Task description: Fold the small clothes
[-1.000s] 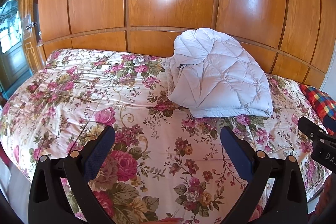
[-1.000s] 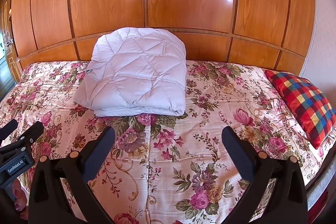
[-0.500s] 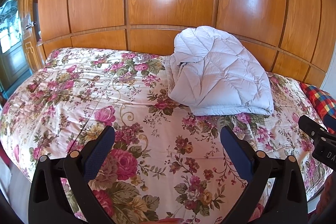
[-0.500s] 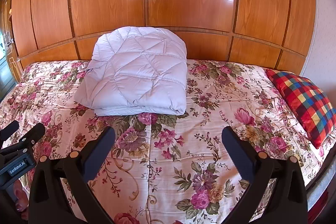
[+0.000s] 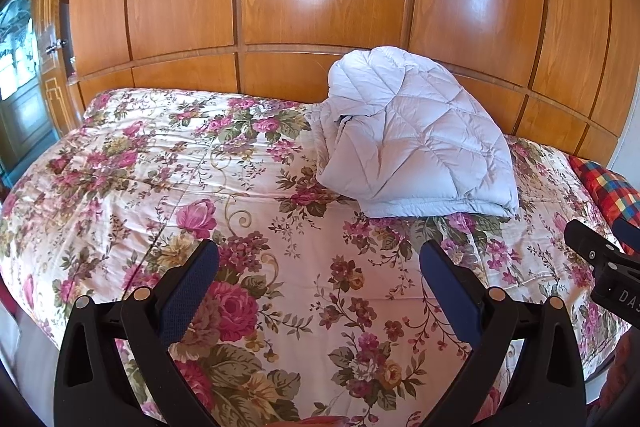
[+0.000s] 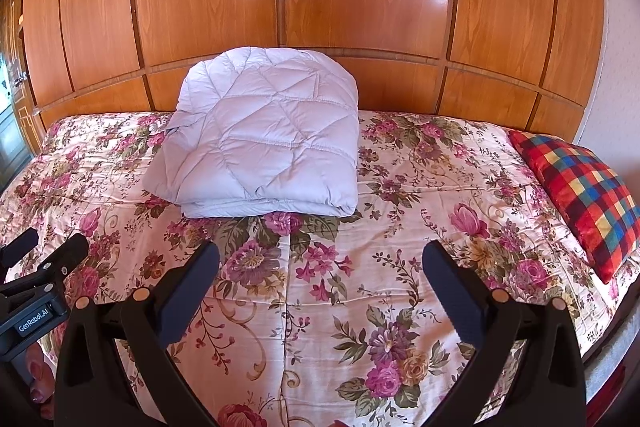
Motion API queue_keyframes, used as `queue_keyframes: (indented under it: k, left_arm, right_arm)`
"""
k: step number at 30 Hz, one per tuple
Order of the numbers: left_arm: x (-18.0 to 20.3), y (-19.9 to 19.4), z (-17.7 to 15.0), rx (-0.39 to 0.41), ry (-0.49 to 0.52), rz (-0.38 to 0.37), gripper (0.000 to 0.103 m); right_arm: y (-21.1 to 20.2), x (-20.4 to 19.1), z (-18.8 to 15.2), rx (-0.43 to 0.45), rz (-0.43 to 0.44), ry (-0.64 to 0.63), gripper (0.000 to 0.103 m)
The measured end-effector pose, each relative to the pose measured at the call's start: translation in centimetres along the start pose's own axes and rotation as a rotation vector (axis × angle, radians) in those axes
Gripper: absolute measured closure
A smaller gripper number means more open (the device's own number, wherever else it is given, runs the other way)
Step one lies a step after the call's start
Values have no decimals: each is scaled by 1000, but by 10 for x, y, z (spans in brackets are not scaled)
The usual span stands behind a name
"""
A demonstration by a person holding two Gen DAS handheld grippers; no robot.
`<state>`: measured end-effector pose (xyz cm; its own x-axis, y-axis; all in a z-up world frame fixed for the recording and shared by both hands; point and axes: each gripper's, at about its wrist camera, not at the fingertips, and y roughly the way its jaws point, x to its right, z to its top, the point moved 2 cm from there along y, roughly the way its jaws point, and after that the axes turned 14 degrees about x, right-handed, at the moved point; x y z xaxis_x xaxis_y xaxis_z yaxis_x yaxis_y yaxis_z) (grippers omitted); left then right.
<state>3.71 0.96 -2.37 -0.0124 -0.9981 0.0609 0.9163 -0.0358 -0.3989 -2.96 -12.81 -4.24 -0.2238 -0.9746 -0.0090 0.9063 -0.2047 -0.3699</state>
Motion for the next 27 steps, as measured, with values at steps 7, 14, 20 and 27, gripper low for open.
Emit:
queue_keyframes:
  k: [7, 14, 20, 27]
  left_arm:
    - [2, 1, -3, -13, 7, -8, 4]
    - [2, 1, -3, -15, -2, -19, 4]
    - [2, 2, -4, -19, -10, -18, 4]
    - [-1, 15, -13, -89, -17, -24, 4]
  right_arm:
    - [1, -1, -1, -8, 2, 0, 2]
    - [2, -1, -2, -17, 4, 0, 2]
    - [3, -1, -4, -23, 0, -1, 2]
    - [13, 5, -10, -50, -15, 4, 2]
